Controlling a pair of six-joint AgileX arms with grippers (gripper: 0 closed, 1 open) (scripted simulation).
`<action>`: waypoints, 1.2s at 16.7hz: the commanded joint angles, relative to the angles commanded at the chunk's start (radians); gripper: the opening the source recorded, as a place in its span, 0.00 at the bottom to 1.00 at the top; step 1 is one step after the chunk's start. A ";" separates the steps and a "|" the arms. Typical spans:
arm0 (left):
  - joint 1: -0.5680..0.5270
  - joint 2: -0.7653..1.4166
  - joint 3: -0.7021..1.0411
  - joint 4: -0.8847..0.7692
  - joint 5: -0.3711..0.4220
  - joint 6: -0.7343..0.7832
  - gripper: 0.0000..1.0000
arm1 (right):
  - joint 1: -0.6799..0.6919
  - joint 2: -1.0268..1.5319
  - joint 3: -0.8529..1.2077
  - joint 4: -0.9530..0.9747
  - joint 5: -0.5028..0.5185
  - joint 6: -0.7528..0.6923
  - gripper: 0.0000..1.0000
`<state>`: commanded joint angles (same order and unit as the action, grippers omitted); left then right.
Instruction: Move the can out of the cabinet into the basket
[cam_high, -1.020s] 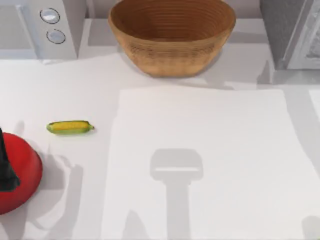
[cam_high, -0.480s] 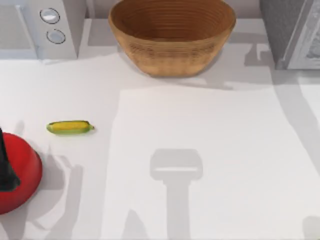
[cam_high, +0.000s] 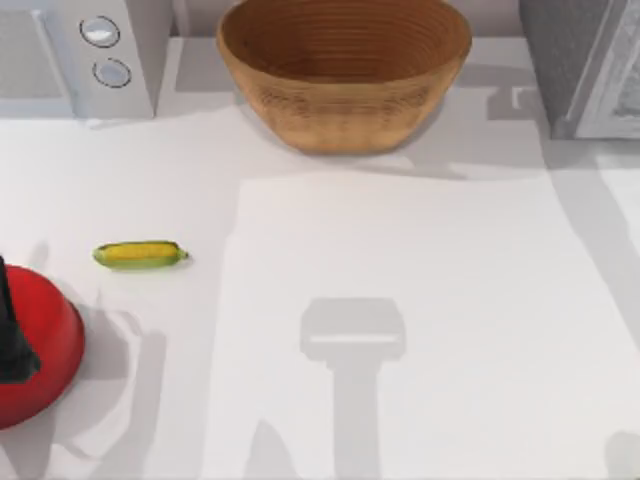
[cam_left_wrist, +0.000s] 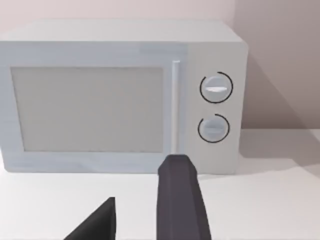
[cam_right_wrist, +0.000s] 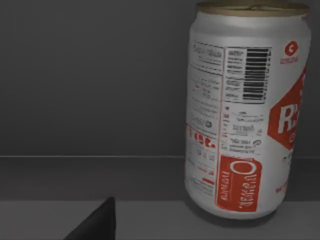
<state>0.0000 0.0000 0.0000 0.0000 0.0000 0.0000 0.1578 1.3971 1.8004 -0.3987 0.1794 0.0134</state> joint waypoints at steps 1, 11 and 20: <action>0.000 0.000 0.000 0.000 0.000 0.000 1.00 | -0.011 0.036 0.027 0.008 -0.008 0.000 1.00; 0.000 0.000 0.000 0.000 0.000 0.000 1.00 | -0.058 0.193 0.144 0.047 -0.048 0.002 1.00; 0.000 0.000 0.000 0.000 0.000 0.000 1.00 | -0.080 0.417 0.415 0.005 -0.064 0.002 1.00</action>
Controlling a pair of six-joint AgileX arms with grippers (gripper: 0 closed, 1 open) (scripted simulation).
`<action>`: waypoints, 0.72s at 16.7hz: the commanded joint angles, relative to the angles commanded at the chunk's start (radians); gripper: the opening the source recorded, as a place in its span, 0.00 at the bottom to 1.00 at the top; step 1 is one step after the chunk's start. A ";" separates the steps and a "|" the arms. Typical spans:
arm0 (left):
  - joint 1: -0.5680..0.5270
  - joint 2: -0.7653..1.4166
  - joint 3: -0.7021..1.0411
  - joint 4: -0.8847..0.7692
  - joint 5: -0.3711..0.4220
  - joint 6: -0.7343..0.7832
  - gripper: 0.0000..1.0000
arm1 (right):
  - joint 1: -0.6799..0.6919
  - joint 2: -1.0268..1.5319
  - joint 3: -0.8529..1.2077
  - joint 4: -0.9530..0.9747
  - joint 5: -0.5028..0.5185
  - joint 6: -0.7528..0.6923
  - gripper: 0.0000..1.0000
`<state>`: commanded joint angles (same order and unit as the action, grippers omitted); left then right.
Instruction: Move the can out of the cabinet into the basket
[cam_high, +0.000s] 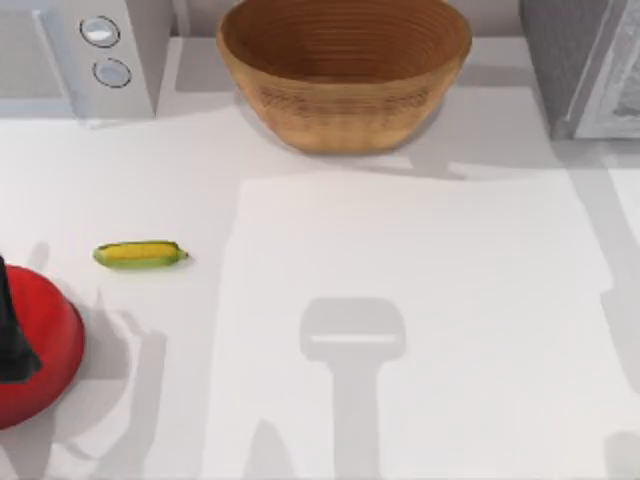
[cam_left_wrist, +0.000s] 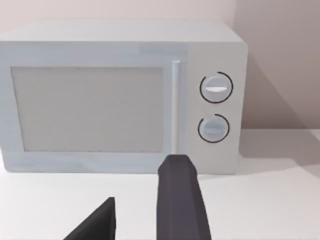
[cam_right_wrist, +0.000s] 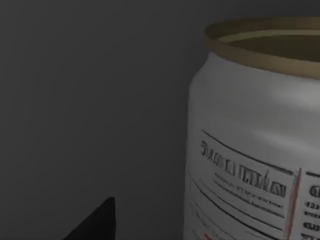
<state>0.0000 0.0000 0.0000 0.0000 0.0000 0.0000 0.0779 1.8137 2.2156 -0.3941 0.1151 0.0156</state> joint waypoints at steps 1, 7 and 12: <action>0.000 0.000 0.000 0.000 0.000 0.000 1.00 | -0.002 0.019 0.022 -0.004 -0.002 0.000 1.00; 0.000 0.000 0.000 0.000 0.000 0.000 1.00 | -0.004 0.034 0.041 -0.006 -0.003 0.000 0.92; 0.000 0.000 0.000 0.000 0.000 0.000 1.00 | -0.004 0.034 0.041 -0.006 -0.003 0.000 0.55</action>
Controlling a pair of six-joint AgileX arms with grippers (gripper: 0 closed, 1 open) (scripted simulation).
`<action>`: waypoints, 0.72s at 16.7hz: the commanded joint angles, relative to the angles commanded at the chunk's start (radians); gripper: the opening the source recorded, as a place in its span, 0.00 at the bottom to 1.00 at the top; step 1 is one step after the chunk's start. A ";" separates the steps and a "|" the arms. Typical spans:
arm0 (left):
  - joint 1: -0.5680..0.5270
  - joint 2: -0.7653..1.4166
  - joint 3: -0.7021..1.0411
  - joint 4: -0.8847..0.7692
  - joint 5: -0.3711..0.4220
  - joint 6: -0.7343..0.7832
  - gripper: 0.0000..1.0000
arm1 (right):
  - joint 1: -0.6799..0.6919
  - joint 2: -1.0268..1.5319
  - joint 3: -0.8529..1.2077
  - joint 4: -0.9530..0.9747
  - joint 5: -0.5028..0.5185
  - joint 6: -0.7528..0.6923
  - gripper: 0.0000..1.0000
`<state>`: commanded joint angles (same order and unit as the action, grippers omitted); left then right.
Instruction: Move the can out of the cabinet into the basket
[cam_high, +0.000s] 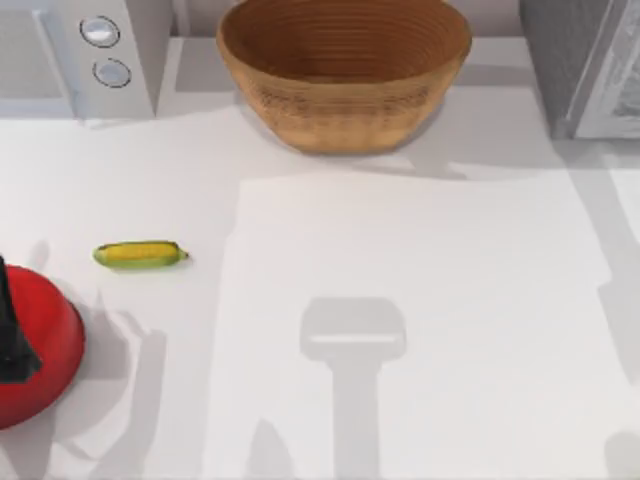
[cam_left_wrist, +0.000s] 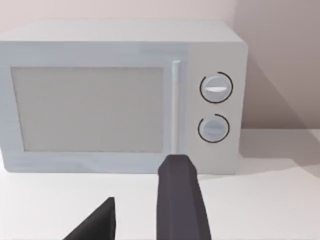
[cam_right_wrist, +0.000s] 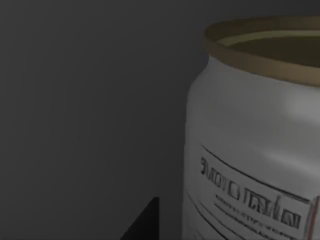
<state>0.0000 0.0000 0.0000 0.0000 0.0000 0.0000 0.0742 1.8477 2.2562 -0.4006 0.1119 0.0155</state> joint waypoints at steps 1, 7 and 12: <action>0.000 0.000 0.000 0.000 0.000 0.000 1.00 | 0.000 0.000 0.000 0.000 0.000 0.000 0.47; 0.000 0.000 0.000 0.000 0.000 0.000 1.00 | 0.000 0.000 0.000 0.000 0.000 0.000 0.02; 0.000 0.000 0.000 0.000 0.000 0.000 1.00 | 0.000 0.000 0.000 0.000 0.000 0.000 0.00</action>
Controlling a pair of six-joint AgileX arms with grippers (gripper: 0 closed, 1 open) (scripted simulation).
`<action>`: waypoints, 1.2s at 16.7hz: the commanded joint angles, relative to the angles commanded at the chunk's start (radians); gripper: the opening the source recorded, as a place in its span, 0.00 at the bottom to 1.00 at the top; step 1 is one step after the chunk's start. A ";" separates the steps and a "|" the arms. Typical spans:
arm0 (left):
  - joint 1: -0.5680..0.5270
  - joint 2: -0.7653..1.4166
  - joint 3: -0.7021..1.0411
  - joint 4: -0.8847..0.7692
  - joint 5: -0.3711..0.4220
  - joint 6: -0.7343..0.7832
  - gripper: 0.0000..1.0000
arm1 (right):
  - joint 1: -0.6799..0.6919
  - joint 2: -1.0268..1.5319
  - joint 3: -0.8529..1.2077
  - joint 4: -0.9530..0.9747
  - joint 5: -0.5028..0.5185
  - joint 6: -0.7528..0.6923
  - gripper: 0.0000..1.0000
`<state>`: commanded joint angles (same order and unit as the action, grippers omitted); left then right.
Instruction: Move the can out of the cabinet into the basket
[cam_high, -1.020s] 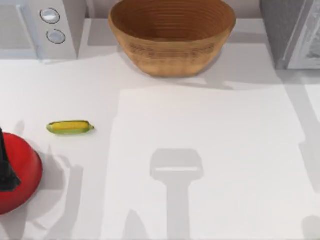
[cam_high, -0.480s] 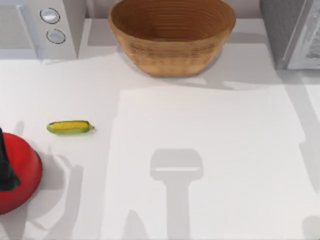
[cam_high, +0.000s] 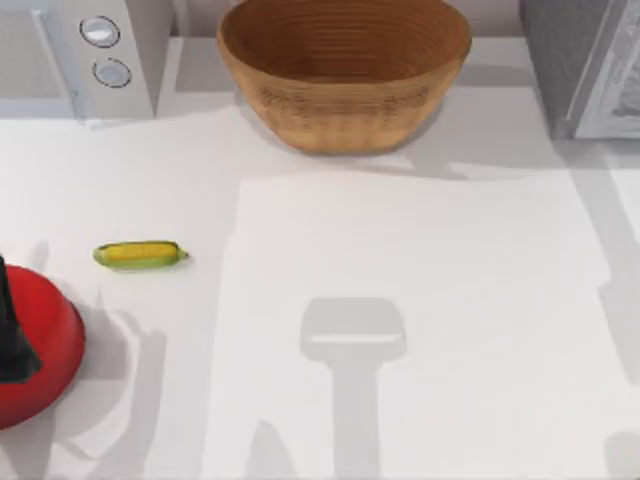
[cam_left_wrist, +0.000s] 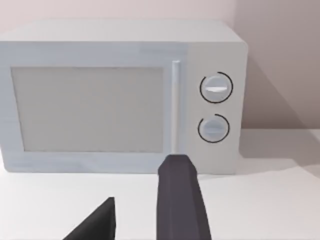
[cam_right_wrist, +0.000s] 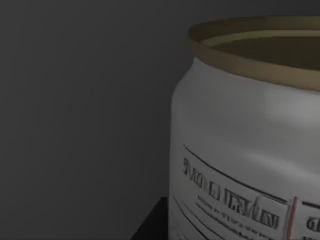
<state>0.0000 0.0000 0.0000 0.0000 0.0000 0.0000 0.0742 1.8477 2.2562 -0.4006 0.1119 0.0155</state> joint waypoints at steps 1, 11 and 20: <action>0.000 0.000 0.000 0.000 0.000 0.000 1.00 | 0.000 0.000 0.000 0.000 0.000 0.000 0.00; 0.000 0.000 0.000 0.000 0.000 0.000 1.00 | 0.034 -0.182 -0.063 -0.117 0.030 0.001 0.00; 0.000 0.000 0.000 0.000 0.000 0.000 1.00 | 0.088 -0.465 -0.151 -0.315 0.079 0.001 0.00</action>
<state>0.0000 0.0000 0.0000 0.0000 0.0000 0.0000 0.1625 1.3832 2.1051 -0.7152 0.1911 0.0164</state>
